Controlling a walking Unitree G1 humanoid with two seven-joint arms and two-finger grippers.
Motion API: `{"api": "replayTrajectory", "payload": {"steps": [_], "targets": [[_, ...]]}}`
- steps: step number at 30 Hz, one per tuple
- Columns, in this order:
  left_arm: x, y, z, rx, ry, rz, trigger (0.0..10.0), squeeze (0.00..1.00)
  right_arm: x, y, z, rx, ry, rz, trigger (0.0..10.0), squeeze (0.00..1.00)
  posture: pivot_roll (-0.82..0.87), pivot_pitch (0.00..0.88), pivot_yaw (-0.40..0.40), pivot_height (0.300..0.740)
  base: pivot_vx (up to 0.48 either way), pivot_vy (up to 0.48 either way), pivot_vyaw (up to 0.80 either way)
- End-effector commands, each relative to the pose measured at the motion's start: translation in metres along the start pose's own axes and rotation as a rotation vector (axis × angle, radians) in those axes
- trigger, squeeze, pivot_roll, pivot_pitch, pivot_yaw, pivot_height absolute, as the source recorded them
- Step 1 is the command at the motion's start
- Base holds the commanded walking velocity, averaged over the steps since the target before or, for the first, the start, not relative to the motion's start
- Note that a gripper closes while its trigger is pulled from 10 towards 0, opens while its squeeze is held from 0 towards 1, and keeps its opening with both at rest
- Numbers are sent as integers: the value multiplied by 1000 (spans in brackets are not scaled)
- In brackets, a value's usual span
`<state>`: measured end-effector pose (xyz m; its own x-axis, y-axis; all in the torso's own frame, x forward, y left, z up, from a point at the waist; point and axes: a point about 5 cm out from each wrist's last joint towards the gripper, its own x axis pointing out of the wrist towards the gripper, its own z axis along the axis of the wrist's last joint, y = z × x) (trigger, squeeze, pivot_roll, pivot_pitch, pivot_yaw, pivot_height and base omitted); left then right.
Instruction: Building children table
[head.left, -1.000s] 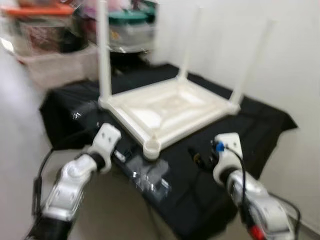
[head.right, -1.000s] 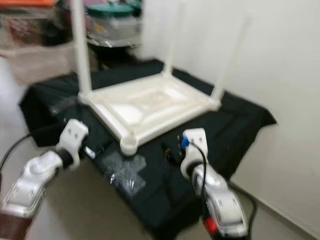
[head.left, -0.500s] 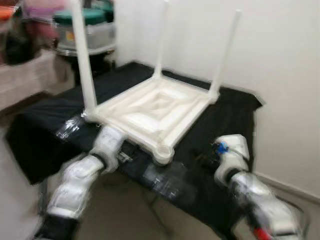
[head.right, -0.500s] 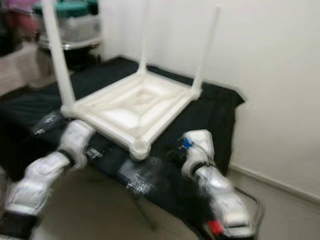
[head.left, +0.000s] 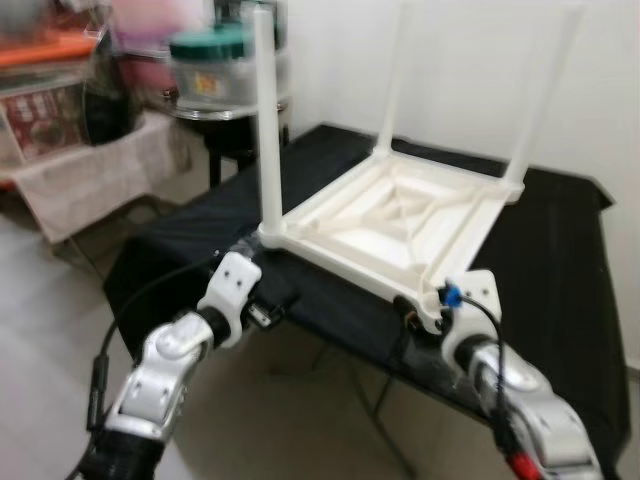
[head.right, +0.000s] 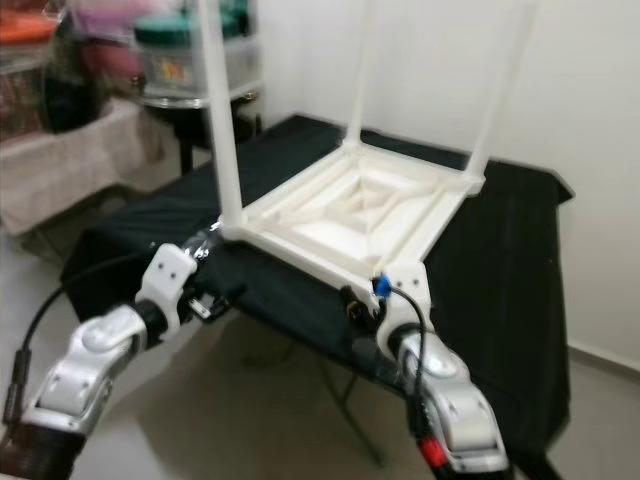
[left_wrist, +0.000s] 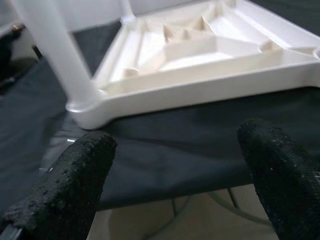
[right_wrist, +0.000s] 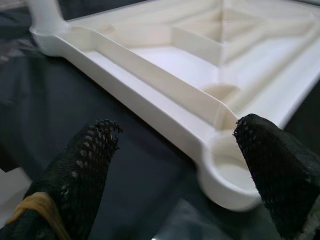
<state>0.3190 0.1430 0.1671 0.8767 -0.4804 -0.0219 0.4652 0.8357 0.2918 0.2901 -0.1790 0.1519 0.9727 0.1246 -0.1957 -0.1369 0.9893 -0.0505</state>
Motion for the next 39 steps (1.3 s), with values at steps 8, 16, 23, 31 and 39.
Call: {"api": "replayTrajectory", "payload": {"steps": [8,16,23,31,39], "targets": [[-7,2,-8,17,24,-4,10000,0,0,1,1,-15,-14,-10,10000,0,74,0,-78,740,0,0,268],[-7,1,-8,21,23,-14,10000,0,0,-3,-1,-2,-14,-55,10000,0,75,0,-75,740,0,0,233],[-7,1,-9,9,26,-21,10000,0,0,-4,-1,24,-20,-61,10000,0,77,0,-77,740,0,0,0],[-7,0,-9,1,25,-31,10000,0,2,-3,-1,40,-4,-59,10000,0,77,0,-79,740,0,414,0],[-7,-2,-9,0,20,-33,10000,0,1,-5,1,19,-24,-61,10000,0,74,0,-79,740,0,480,-358]]}}
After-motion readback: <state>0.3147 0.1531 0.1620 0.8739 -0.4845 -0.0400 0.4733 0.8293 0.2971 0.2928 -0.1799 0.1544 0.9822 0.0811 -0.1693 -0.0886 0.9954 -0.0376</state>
